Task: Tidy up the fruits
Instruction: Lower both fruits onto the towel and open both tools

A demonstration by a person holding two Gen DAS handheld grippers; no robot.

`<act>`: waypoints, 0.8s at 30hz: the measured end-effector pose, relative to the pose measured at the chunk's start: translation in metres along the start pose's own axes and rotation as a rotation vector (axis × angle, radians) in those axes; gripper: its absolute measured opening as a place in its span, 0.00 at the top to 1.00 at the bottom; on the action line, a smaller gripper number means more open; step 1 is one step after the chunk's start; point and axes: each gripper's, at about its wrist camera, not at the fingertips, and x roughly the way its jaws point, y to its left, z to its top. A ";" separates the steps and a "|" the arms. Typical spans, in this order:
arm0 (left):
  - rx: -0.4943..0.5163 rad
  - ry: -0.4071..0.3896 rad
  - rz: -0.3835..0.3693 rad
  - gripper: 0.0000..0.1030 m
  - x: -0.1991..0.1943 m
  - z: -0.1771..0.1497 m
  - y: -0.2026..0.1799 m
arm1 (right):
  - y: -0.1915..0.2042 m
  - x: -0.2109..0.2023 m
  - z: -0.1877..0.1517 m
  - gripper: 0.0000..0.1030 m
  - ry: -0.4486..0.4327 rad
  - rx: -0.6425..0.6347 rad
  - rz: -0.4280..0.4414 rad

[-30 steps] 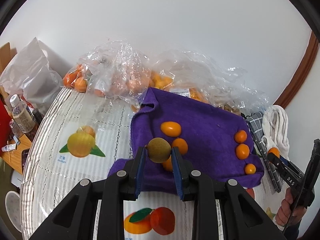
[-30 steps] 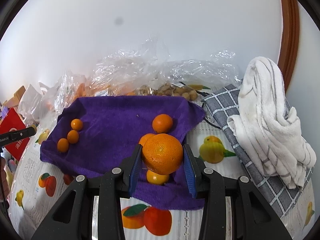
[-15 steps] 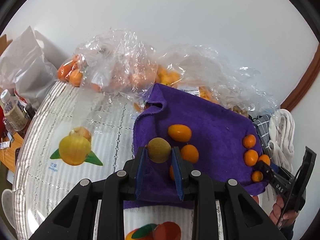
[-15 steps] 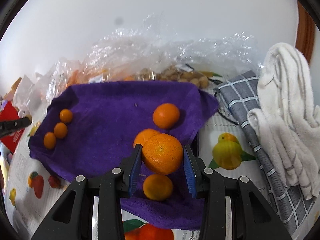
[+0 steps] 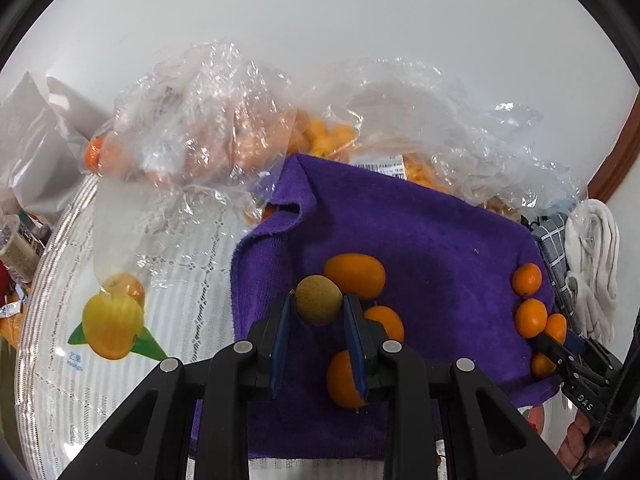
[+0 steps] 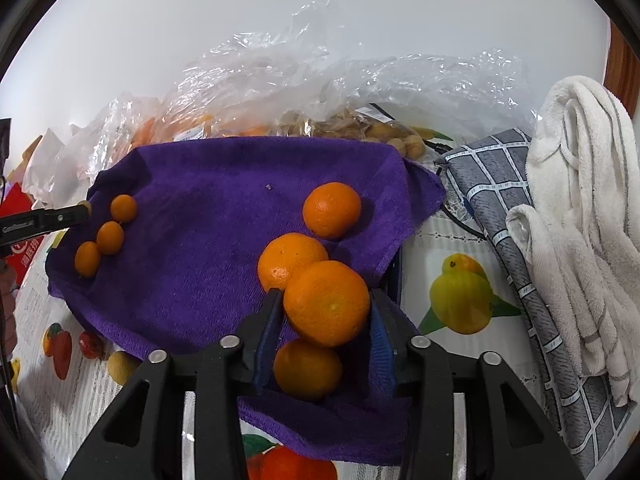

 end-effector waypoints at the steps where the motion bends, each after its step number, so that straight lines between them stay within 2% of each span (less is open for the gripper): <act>1: -0.001 0.005 0.000 0.75 0.002 -0.001 0.001 | 0.001 -0.001 0.000 0.51 -0.001 -0.001 0.002; 9: -0.002 0.050 -0.018 0.75 0.014 -0.003 0.000 | 0.010 -0.022 0.002 0.39 -0.038 -0.009 -0.031; 15: -0.036 0.057 -0.071 0.75 -0.001 -0.005 0.004 | 0.027 -0.043 0.000 0.38 -0.044 -0.004 -0.020; 17: -0.034 0.044 -0.065 0.65 -0.012 -0.006 0.006 | 0.037 -0.049 -0.003 0.38 -0.055 -0.012 -0.013; 19: -0.024 0.029 -0.049 0.59 -0.025 -0.010 0.010 | 0.047 -0.054 -0.007 0.38 -0.060 -0.022 -0.007; 22: -0.013 0.003 -0.025 0.58 -0.044 -0.019 0.015 | 0.061 -0.056 -0.013 0.38 -0.053 -0.031 0.007; 24: -0.010 -0.009 0.000 0.57 -0.053 -0.024 0.018 | 0.074 -0.056 -0.019 0.45 -0.047 -0.041 0.024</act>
